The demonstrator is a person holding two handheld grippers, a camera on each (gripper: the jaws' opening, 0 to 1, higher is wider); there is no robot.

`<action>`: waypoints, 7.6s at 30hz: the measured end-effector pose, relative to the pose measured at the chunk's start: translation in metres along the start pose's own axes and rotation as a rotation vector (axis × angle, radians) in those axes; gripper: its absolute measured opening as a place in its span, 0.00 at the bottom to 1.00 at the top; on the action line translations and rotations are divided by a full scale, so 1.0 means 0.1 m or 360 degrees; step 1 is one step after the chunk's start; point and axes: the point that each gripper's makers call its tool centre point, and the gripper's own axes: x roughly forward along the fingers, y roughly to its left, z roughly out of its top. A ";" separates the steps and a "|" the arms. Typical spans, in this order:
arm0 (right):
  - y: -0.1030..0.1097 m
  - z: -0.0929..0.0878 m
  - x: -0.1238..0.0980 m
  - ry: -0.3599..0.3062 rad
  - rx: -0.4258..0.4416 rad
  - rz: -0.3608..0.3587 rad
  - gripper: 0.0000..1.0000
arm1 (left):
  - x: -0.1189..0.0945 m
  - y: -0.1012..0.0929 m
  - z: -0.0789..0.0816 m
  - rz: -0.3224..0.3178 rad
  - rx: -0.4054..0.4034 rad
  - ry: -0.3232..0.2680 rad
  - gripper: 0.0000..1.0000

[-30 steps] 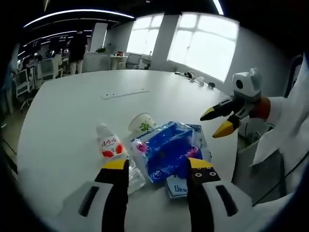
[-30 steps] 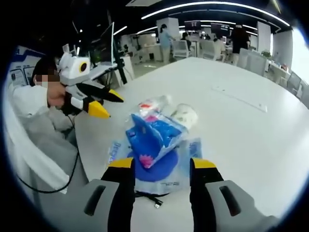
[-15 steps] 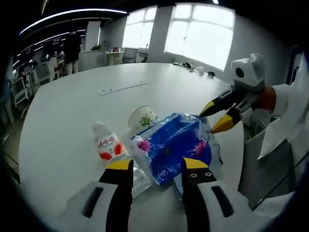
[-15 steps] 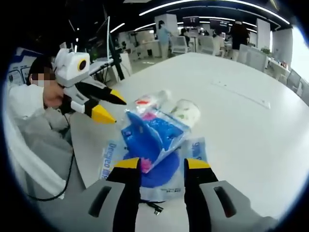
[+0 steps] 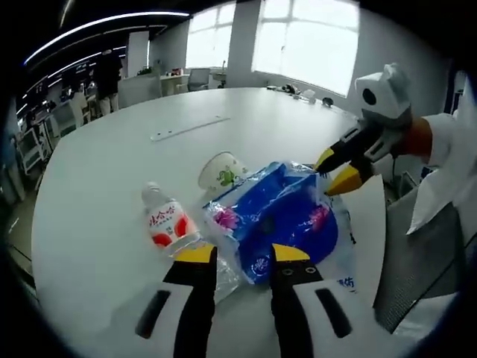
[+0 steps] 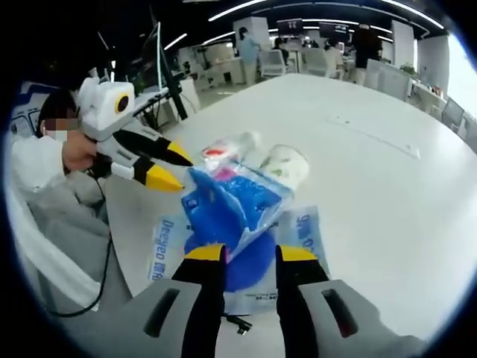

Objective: Arrange the tabletop items into an orderly group along one side of the table until the central work area is clear of visible clutter.

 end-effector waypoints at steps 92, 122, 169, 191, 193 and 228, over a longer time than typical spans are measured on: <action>-0.29 0.44 -1.03 -0.0359 0.0052 -0.0101 0.00 | -0.26 -0.61 1.10 -0.0009 0.0206 -0.0255 0.00; -1.21 0.68 -1.83 -0.0509 -0.0026 -0.0319 0.00 | 0.27 -1.08 2.17 -0.0038 0.0327 -0.0392 0.00; -3.21 -0.01 -1.17 -0.0294 0.0245 -0.0491 0.00 | 2.61 -0.96 2.27 -0.0150 0.0305 -0.0091 0.00; -3.41 -0.34 -0.70 -0.0207 0.0338 -0.0452 0.00 | 3.07 -0.78 1.83 -0.0135 0.0242 0.0076 0.00; -3.42 -0.37 -0.69 -0.0200 0.0342 -0.0450 0.00 | 3.08 -0.77 1.80 -0.0138 0.0236 0.0090 0.00; -3.46 -0.40 -0.75 -0.0209 0.0384 -0.0508 0.24 | 2.94 -0.79 1.86 -0.0145 0.0150 0.0076 0.28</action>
